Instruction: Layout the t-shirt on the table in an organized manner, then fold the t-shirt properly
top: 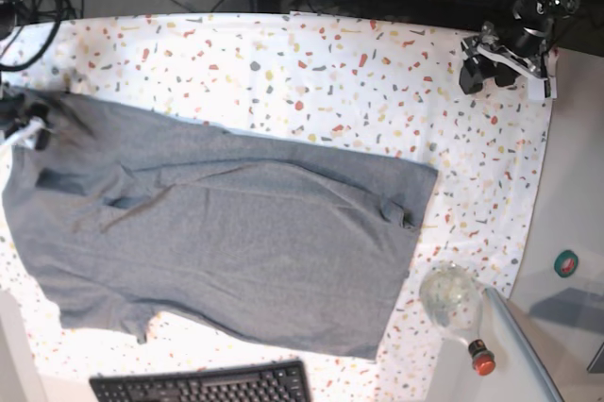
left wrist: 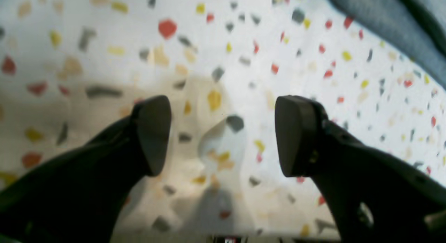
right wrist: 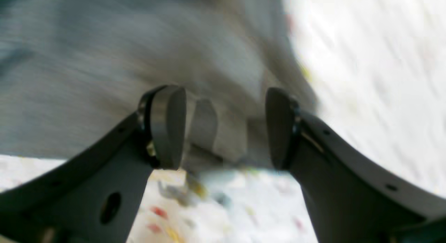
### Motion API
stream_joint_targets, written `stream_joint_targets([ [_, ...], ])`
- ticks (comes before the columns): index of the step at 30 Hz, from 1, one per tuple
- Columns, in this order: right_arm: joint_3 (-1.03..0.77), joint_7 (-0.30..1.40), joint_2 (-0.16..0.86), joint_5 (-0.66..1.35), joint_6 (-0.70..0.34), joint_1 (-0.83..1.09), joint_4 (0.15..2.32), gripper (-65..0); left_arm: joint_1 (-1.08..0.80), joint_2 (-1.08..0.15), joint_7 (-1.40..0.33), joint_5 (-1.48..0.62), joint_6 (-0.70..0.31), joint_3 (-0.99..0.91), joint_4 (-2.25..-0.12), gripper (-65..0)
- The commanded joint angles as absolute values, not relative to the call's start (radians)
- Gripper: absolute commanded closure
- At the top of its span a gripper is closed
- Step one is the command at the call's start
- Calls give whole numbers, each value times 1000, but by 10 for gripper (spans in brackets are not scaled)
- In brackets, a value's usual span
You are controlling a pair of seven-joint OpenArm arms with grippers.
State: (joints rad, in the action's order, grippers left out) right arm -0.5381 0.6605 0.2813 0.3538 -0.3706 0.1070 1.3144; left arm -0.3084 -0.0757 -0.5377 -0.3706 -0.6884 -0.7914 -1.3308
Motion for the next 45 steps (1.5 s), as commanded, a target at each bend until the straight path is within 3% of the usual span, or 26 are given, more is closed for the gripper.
stream_joint_targets([
  [1, -536, 631, 308, 332, -367, 97, 1326, -327, -312, -91, -516, -389, -698, -796, -1342, -448],
  [9, -529, 624, 306, 159, -369, -47, 1178, -327, -328, -104, -515, -389, -698, -797, -1349, -448],
  [16, -538, 622, 196, 226, -389, 171, 1592, -327, -320, -81, -521, -404, -698, -796, -1351, -448],
  [22, -616, 622, 94, 228, -395, 191, 1621, -327, -311, -71, -524, -565, -698, -720, -1366, -448],
  [38, -694, 622, 68, 231, -397, 222, 1620, -329, -107, -81, -524, -584, -344, -562, -1317, -448],
  [41, -777, 624, 24, 321, -397, 219, 1623, -332, -73, -79, -524, -585, -275, -498, -1303, -448],
  [45, -848, 627, 18, 467, -397, 229, 1618, -329, -12, -74, -524, -584, -268, -473, -1219, -448],
])
